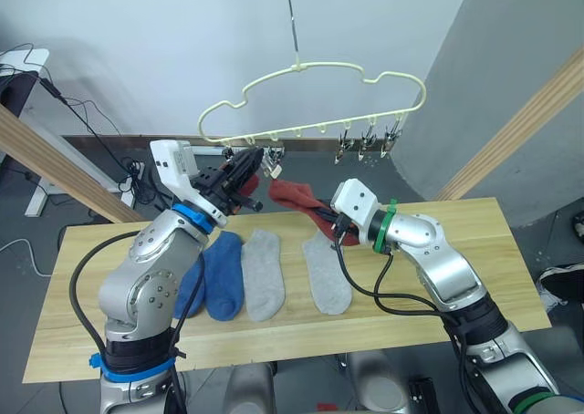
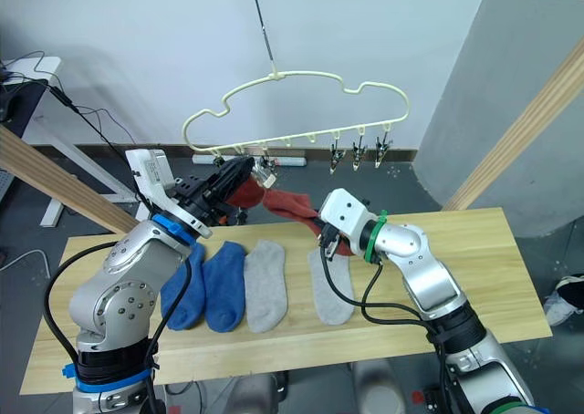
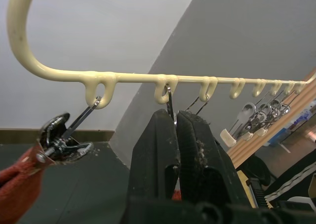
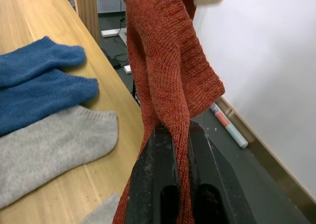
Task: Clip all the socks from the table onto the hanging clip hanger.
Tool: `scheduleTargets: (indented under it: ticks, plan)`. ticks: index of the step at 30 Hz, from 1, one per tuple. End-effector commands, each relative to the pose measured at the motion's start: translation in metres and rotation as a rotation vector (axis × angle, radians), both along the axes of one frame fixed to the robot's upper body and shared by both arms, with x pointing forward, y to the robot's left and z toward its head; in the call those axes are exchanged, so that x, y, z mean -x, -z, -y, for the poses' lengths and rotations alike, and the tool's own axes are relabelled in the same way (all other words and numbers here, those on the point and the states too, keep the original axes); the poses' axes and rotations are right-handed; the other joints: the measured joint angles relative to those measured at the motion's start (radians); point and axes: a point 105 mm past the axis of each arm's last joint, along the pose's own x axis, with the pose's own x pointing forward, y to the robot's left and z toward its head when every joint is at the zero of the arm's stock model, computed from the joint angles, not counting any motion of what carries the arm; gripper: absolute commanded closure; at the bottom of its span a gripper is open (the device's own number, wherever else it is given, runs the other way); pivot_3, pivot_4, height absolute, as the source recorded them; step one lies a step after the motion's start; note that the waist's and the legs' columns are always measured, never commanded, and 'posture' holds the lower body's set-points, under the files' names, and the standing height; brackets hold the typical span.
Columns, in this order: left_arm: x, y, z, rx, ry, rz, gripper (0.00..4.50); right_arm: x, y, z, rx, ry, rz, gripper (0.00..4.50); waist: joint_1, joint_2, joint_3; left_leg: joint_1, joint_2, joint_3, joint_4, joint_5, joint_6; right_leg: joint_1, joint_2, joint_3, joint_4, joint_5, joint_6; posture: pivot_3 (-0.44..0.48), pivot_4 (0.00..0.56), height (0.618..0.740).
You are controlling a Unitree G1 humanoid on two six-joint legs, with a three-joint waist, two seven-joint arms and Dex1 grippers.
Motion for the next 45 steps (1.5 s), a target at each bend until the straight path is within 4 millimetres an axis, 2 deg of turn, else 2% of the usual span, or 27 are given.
scheduleTargets:
  ticks: [1, 21, 22, 28, 31, 35, 43, 45]
  plan:
    - [0.011, -0.017, 0.004, 0.002, 0.03, 0.081, 4.5, 0.004, -0.019, 0.0, -0.043, -0.013, 0.061, 4.47, 0.0, 0.0, 0.0, 0.0, 0.0, 0.0, 0.0, 0.0, 0.0, 0.0, 0.0, 0.0, 0.0, 0.0, 0.0, -0.237, 0.327, 0.74]
    - [0.014, -0.014, 0.007, 0.033, 0.064, 0.06, 4.5, 0.008, -0.033, -0.02, -0.115, -0.054, 0.062, 4.47, 0.0, 0.0, 0.0, 0.0, 0.0, 0.0, 0.0, 0.0, 0.0, 0.0, 0.0, 0.0, 0.0, 0.0, 0.0, -0.235, 0.328, 0.74]
    - [0.014, -0.014, 0.006, 0.03, 0.06, 0.059, 3.86, 0.008, -0.034, -0.02, -0.115, -0.055, 0.062, 4.5, 0.0, 0.0, 0.0, 0.0, 0.0, 0.0, 0.0, 0.0, 0.0, 0.0, 0.0, 0.0, 0.0, 0.0, 0.0, -0.235, 0.328, 0.74]
    - [0.016, -0.01, 0.005, 0.011, 0.066, 0.05, 2.02, 0.009, -0.033, -0.026, -0.131, -0.074, 0.037, 4.5, 0.0, 0.0, 0.0, 0.0, 0.0, 0.0, 0.0, 0.0, 0.0, 0.0, 0.0, 0.0, 0.0, 0.0, 0.0, -0.232, 0.328, 0.74]
    - [0.018, -0.008, 0.004, -0.018, 0.069, 0.054, 1.12, 0.01, -0.032, -0.026, -0.133, -0.078, 0.031, 3.73, 0.0, 0.0, 0.0, 0.0, 0.0, 0.0, 0.0, 0.0, 0.0, 0.0, 0.0, 0.0, 0.0, 0.0, 0.0, -0.232, 0.328, 0.74]
    - [0.02, -0.003, -0.002, -0.059, 0.04, 0.059, 1.08, 0.011, -0.025, -0.026, -0.067, -0.091, 0.038, 2.27, 0.0, 0.0, 0.0, 0.0, 0.0, 0.0, 0.0, 0.0, 0.0, 0.0, 0.0, 0.0, 0.0, 0.0, 0.0, -0.232, 0.328, 0.74]
    - [0.023, -0.001, -0.01, -0.193, -0.067, 0.173, 1.08, 0.023, -0.017, 0.01, 0.041, -0.102, 0.034, 2.27, 0.003, 0.001, 0.0, -0.001, 0.0, 0.0, -0.001, 0.0, 0.0, 0.0, 0.0, 0.0, -0.003, 0.0, 0.0, -0.237, 0.325, 0.74]
    - [0.026, 0.001, -0.006, -0.214, -0.088, 0.206, 1.08, 0.032, -0.022, 0.027, 0.067, -0.129, 0.035, 2.27, 0.003, 0.001, 0.001, -0.001, 0.0, 0.001, -0.002, 0.0, 0.0, 0.0, 0.0, 0.0, -0.003, 0.0, 0.0, -0.241, 0.324, 0.74]
